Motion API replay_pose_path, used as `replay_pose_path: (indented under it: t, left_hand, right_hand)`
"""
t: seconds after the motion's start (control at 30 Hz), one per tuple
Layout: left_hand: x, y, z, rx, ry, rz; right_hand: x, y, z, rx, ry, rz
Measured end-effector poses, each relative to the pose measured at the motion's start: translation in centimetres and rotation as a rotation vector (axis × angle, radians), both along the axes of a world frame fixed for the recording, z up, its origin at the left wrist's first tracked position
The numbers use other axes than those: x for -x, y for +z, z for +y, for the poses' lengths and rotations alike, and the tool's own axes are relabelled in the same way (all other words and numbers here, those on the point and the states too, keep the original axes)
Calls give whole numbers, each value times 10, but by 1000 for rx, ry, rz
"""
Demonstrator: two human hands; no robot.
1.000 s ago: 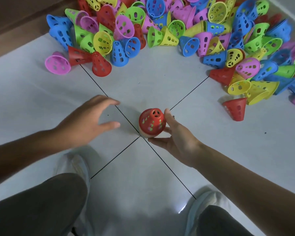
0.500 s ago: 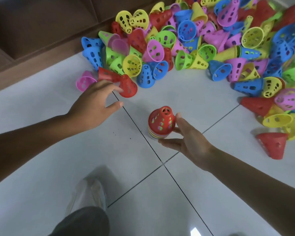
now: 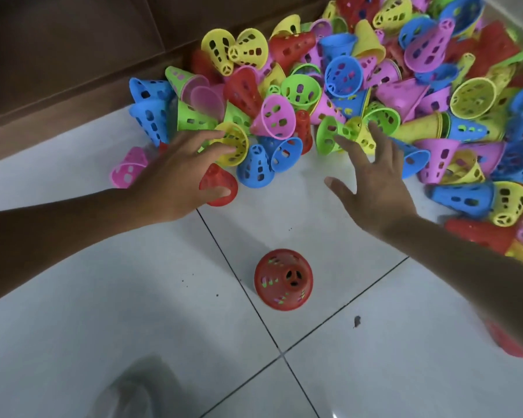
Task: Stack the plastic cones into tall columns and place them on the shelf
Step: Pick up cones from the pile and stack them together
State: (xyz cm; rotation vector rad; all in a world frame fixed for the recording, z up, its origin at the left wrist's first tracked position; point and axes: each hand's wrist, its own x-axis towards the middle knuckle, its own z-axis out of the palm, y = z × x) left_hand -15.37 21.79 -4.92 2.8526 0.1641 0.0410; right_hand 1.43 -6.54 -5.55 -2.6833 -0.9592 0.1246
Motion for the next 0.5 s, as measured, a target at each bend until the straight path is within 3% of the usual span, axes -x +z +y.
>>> replay_pose_path:
  t: [0.3,0.5]
  left_hand:
    - [-15,-11,12,105,-63,227]
    - [-22,-17,12,116,-80,237]
  right_hand:
    - [-63,-14,28,169,20,121]
    - [-78,-13,36,238,77,30]
